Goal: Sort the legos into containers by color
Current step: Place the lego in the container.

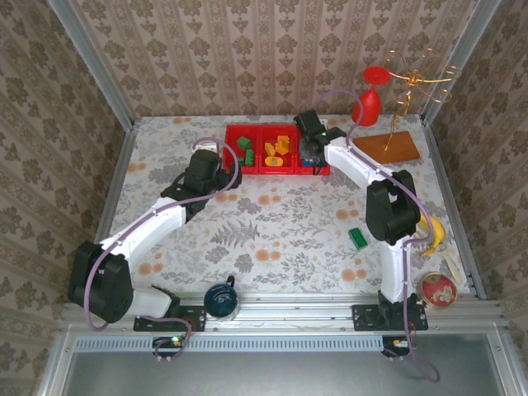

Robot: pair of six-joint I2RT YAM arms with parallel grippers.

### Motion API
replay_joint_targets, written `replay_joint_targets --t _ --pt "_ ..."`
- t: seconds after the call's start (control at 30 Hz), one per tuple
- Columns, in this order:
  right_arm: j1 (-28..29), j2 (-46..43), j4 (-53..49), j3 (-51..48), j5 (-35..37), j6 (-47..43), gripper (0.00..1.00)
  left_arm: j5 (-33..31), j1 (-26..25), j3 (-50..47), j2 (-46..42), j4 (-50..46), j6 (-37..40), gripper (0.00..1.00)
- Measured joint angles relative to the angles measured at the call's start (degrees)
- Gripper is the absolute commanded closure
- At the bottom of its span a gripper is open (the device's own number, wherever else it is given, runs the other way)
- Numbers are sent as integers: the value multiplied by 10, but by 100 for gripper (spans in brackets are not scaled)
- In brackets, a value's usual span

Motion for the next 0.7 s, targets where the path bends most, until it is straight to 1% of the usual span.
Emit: replay_joint_targets --t 0.27,0.37,0.6,0.67,0.7 --pt "-12 55 2 57 2 -16 74 4 0 0 0 0 -3 0" --pt "-17 73 3 80 -3 -17 71 5 0 0 0 0 -4 0" --pt "-28 116 4 142 -30 -19 61 7 0 0 1 0 -4 0" --pt "-28 123 4 154 -38 -21 56 9 0 0 1 0 -5 0" --pt "-28 126 4 158 -42 -24 52 10 0 0 1 0 -6 0"
